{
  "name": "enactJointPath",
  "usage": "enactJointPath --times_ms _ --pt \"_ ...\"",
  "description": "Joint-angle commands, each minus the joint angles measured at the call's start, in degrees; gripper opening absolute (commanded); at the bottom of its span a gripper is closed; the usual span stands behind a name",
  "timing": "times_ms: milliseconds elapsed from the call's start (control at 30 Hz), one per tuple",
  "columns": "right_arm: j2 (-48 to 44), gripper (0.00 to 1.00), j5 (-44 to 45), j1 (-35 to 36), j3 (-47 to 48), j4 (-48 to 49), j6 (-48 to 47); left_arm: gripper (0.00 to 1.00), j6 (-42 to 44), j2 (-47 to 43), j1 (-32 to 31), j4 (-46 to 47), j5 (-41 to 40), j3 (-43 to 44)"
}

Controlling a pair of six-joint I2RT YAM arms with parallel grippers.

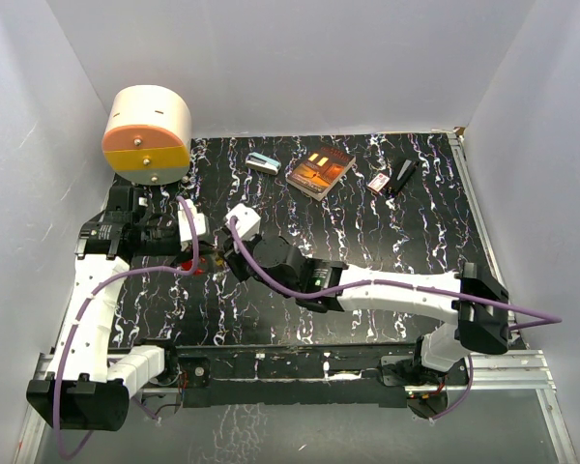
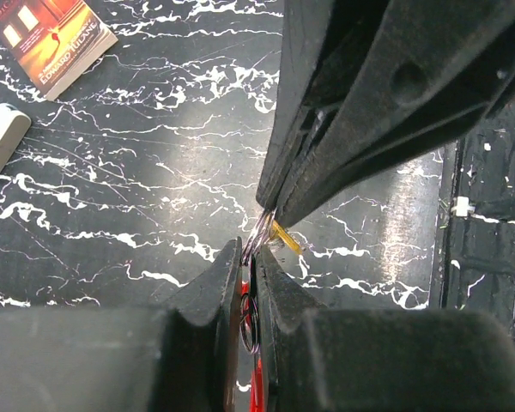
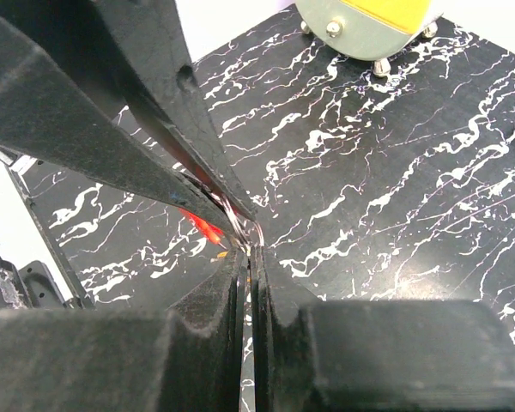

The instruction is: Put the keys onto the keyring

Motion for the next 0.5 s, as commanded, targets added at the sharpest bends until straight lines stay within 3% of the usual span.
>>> enactJointPath --times_ms 0,267,467 --pt "-4.68 0.08 3.98 -4.09 0.30 3.69 1.33 0.00 0.75 -1.81 -0.12 -5.09 4.48 1.85" --pt "-5.57 0.08 3.51 -5.49 0.08 3.12 1.73 0.00 3.33 -1.96 -0.09 -8.16 7.05 2.73" --pt "-8.06 0.08 1.35 -5.54 -2.31 2.95 -0.20 0.00 0.25 -2.02 -0.08 -3.83 3.14 0.70"
